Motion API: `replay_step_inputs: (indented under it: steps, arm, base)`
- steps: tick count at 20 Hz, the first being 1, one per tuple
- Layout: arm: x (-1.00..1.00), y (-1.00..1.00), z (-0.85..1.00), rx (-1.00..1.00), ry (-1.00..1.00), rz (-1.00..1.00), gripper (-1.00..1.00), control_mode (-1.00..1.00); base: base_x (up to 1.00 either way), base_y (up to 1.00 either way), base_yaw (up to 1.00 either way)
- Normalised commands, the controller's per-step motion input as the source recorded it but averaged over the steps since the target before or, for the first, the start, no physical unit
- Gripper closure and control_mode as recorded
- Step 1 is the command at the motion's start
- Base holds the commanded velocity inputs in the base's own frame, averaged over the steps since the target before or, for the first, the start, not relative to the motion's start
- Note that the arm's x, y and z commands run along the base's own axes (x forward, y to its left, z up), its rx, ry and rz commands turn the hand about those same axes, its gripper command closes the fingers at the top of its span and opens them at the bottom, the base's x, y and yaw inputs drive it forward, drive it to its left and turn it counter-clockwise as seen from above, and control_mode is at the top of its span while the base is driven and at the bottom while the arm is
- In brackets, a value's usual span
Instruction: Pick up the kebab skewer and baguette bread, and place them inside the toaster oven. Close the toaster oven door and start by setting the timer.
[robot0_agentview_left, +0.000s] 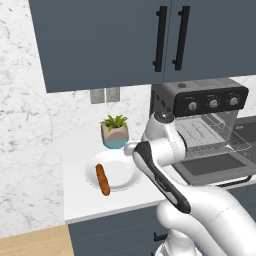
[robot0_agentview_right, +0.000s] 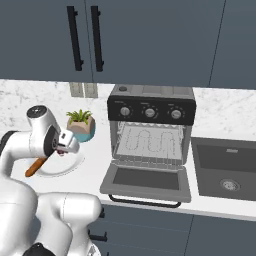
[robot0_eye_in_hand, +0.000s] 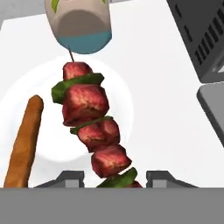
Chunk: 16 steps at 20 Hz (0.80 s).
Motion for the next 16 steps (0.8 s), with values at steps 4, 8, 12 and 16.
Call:
replay_step_inputs:
  steps: [4,8,12,16]
  arm:
    - [-0.37,-0.42,0.83,0.02,0.01,-0.32,1.0,-1.0]
    - [-0.36,-0.69,0.63,0.07,0.0,-0.38,1.0,-1.0]
    - [-0.41,-0.89,0.56,0.12,0.0,-0.36,1.0,-1.0]
    - [-0.45,-0.88,0.39,0.15,0.0,-0.31,1.0,-1.0]
  base:
    - [0.0,0.0,0.0]
    - [0.0,0.0,0.0]
    - [0.0,0.0,0.0]
    - [0.0,0.0,0.0]
